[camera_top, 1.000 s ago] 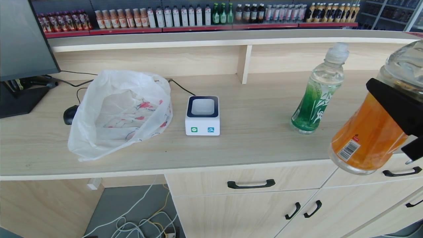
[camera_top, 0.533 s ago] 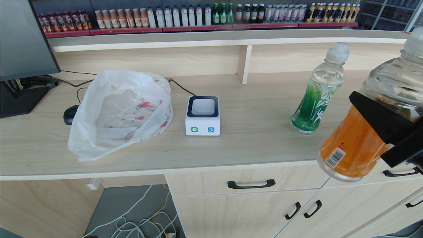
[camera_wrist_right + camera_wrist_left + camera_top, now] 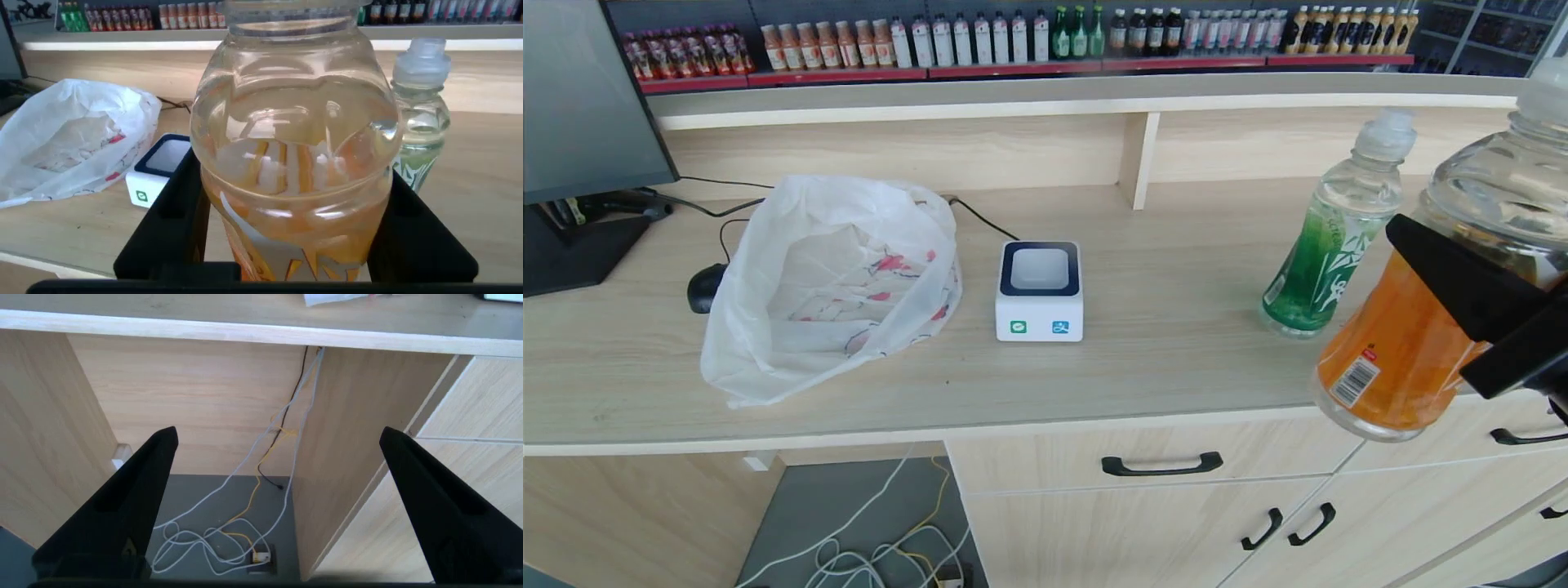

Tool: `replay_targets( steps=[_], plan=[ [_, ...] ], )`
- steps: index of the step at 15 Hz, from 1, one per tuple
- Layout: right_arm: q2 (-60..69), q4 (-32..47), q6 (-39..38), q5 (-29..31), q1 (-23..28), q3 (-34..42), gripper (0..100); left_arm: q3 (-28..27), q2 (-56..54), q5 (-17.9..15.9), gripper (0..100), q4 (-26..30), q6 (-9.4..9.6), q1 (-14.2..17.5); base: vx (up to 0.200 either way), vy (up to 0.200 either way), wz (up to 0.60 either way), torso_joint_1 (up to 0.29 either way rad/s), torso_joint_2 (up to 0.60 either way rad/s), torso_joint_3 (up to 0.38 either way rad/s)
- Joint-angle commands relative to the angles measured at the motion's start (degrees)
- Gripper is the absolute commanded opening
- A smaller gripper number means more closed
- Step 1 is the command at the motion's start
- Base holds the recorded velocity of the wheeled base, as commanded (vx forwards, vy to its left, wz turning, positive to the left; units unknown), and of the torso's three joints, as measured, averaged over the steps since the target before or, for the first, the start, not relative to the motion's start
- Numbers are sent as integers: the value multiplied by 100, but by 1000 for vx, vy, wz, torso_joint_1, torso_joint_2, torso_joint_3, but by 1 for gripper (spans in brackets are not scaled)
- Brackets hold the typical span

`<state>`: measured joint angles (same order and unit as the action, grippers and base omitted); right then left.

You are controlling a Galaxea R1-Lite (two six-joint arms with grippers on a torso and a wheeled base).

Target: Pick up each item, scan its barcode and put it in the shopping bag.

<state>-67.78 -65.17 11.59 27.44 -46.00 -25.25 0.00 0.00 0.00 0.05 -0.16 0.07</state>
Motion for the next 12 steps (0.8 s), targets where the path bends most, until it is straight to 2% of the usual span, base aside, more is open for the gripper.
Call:
replay_targets(
  steps=[1, 8, 12],
  plan=[
    [-25, -4, 1, -11, -6, 11, 0, 0, 0, 0, 100, 4, -2, 1, 0, 200, 0, 17, 2, 2],
    [-16, -13, -8, -11, -6, -68, 0, 0, 0, 0, 100, -5, -11, 1, 0, 200, 0, 2, 0, 2],
    [-86, -22, 36, -19, -6, -103, 0, 0, 0, 0, 100, -5, -2, 1, 0, 0, 0, 0, 0, 0]
  ],
)
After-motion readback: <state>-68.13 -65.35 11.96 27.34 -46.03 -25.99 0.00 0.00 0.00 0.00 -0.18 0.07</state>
